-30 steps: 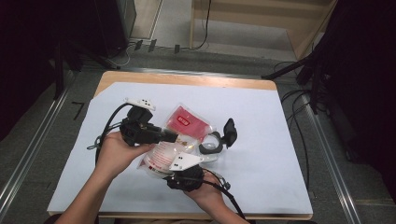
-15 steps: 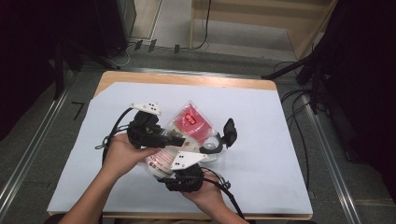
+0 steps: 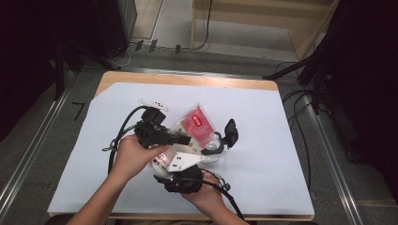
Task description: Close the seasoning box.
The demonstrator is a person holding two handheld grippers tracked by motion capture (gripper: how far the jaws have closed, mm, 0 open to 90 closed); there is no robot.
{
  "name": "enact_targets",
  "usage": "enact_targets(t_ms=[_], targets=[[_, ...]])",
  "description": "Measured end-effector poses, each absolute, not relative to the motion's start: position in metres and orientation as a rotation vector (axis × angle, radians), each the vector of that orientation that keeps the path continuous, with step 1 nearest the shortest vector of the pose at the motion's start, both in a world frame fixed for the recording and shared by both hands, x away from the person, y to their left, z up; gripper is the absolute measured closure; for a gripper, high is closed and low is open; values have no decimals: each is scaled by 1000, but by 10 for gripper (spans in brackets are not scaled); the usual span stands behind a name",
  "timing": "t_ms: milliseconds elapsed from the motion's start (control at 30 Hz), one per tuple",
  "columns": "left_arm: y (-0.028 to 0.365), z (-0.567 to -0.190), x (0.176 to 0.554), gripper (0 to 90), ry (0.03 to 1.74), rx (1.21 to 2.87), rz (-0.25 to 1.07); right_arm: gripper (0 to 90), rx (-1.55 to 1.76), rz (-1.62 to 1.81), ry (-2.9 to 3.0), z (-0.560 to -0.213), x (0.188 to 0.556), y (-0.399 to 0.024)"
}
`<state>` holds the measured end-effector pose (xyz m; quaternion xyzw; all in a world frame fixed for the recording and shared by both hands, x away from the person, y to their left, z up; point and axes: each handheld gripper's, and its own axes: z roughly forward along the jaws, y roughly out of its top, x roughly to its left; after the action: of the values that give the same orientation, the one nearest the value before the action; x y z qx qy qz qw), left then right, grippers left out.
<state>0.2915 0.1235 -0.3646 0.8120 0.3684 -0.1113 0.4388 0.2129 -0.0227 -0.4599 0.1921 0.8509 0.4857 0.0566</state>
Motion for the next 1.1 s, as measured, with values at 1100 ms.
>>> enact_targets(t_ms=[1100], targets=[[115,-356,302,717,999,2103,-241,595,692,1610,2562,-455,220,-22]])
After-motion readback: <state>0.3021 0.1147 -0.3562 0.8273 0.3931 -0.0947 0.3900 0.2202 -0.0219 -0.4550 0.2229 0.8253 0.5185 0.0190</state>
